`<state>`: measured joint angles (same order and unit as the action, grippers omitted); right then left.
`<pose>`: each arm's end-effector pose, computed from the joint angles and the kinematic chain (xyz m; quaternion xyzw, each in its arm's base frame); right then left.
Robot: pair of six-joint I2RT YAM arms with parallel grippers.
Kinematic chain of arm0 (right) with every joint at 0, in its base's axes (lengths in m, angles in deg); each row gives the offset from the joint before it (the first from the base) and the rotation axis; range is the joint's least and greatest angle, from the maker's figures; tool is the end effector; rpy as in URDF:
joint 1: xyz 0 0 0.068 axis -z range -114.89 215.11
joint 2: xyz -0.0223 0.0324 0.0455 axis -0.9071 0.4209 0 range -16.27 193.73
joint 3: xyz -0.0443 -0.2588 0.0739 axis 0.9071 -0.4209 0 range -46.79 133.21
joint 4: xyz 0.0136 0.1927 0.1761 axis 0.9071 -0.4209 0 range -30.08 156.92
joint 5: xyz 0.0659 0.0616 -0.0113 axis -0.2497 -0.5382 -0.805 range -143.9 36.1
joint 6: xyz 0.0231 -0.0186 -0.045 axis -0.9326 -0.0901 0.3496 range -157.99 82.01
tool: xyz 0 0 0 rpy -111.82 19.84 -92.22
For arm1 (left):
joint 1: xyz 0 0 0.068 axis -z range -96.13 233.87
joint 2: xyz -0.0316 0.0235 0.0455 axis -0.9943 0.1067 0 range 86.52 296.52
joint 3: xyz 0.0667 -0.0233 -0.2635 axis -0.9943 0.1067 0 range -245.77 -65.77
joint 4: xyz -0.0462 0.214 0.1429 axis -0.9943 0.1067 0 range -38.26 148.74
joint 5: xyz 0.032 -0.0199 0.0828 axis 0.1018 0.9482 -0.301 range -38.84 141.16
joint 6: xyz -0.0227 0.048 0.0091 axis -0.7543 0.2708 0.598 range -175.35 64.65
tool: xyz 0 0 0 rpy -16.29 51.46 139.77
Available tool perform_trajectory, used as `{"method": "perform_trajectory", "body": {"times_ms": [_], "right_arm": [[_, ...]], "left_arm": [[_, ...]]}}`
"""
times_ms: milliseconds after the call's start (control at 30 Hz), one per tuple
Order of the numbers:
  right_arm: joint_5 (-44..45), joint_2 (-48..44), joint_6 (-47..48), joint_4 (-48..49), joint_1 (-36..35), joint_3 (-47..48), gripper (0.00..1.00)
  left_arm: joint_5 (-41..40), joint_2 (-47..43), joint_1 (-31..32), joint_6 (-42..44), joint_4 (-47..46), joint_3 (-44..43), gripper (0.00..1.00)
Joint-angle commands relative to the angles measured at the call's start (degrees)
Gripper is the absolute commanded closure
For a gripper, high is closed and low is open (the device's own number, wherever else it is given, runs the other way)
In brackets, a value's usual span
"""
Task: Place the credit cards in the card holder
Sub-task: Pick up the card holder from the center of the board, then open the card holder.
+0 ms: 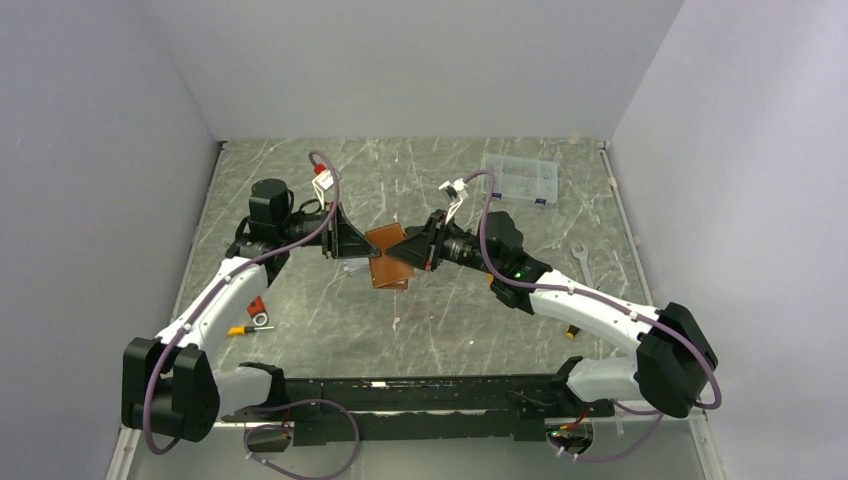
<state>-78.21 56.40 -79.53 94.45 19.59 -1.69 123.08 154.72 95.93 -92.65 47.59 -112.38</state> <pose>0.1946 0.2191 0.3053 -0.1727 0.6859 0.5839 0.3984 0.2404 -0.0860 0.2988 0.1964 0.7127 -0.6301 0.2376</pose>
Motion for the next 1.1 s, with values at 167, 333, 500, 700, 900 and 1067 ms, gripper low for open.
{"method": "perform_trajectory", "body": {"times_ms": [167,333,500,700,900,1067], "right_arm": [[4.54,-1.48,1.8,-0.67,0.28,0.58,0.67],[0.4,-3.83,3.39,-2.89,3.22,2.45,0.49],[-8.3,-2.67,1.46,-2.25,8.74,4.67,0.45],[-16.41,2.07,-1.76,1.54,9.3,7.95,0.44],[-19.0,3.0,-1.37,0.72,8.11,8.79,0.43],[-17.39,3.8,-0.97,-1.9,7.66,8.84,0.44]], "left_arm": [[3.09,-0.83,-0.98,0.42,-1.32,-1.53,1.0],[4.06,-0.29,-1.23,3.96,2.69,-2.27,1.0],[7.17,-0.1,-1.17,4.94,2.89,-2.17,1.0],[7.51,0.59,-1.16,8.47,8.08,-4.29,1.0],[7.03,1.07,-1.16,8.95,8.72,-5.6,1.0],[6.87,1.1,-1.16,9.97,9.49,-6.67,0.98]]}}
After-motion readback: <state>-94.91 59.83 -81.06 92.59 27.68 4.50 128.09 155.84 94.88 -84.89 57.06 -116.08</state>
